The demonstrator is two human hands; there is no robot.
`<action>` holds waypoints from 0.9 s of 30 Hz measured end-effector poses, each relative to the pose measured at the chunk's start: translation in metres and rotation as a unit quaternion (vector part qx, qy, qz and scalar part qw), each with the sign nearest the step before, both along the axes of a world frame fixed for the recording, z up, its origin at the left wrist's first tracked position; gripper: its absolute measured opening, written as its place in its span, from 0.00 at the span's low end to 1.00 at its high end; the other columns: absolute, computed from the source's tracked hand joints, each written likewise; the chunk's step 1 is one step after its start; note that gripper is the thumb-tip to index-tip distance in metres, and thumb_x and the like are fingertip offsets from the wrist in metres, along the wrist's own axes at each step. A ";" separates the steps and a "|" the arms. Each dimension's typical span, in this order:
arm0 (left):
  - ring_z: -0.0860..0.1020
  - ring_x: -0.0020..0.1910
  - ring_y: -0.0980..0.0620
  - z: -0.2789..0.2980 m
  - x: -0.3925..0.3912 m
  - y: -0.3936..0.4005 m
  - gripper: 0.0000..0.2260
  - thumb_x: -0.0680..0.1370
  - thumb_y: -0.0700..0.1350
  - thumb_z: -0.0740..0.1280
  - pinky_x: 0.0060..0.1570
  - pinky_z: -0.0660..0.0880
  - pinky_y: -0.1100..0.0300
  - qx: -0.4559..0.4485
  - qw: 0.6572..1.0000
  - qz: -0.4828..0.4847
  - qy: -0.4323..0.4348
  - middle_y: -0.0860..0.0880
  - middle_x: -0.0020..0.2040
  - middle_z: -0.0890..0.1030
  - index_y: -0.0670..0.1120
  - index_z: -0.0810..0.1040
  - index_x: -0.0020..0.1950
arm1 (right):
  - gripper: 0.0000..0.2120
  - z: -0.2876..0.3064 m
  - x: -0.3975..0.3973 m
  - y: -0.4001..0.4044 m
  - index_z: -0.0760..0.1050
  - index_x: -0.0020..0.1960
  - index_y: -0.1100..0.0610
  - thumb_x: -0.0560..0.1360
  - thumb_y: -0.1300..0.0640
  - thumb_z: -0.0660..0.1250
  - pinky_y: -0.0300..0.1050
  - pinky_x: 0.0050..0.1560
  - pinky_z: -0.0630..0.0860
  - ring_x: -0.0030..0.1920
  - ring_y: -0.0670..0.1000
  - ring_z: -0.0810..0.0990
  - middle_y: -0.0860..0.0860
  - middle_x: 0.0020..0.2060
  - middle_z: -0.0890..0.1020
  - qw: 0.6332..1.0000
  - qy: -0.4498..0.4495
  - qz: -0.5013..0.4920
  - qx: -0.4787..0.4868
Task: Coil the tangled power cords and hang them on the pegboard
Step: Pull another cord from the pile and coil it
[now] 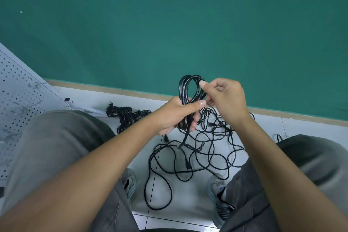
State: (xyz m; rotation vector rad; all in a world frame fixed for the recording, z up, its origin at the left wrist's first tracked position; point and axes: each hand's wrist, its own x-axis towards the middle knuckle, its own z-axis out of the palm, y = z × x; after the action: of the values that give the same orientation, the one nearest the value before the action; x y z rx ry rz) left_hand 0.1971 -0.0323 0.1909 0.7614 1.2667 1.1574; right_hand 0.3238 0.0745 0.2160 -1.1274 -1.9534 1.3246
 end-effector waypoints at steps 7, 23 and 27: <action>0.70 0.27 0.53 0.004 -0.018 0.010 0.14 0.84 0.50 0.66 0.29 0.72 0.61 0.019 0.980 0.171 -0.099 0.50 0.30 0.71 0.45 0.73 0.40 | 0.28 -0.013 -0.010 -0.034 0.80 0.58 0.55 0.84 0.37 0.48 0.53 0.59 0.81 0.51 0.53 0.87 0.53 0.50 0.87 0.973 0.000 0.093 -0.212; 0.75 0.28 0.51 0.004 -0.054 0.005 0.22 0.84 0.54 0.65 0.31 0.72 0.62 0.003 0.962 0.190 0.197 0.47 0.29 0.78 0.42 0.77 0.35 | 0.11 -0.007 -0.004 -0.051 0.84 0.53 0.55 0.81 0.65 0.64 0.35 0.38 0.74 0.35 0.43 0.78 0.46 0.38 0.83 0.978 -0.073 0.192 0.023; 0.74 0.30 0.50 0.005 -0.040 0.003 0.24 0.85 0.57 0.61 0.35 0.71 0.59 0.003 0.970 0.086 0.228 0.48 0.30 0.78 0.42 0.77 0.36 | 0.07 -0.002 0.000 -0.035 0.80 0.47 0.51 0.79 0.63 0.70 0.34 0.40 0.76 0.36 0.49 0.83 0.48 0.38 0.86 0.995 -0.011 0.098 0.025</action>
State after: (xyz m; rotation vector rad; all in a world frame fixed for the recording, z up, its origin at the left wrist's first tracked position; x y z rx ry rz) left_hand 0.1570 -0.0296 0.1957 0.9725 1.7406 1.1615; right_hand 0.3237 0.0395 0.2141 -0.9492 -2.1458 1.3579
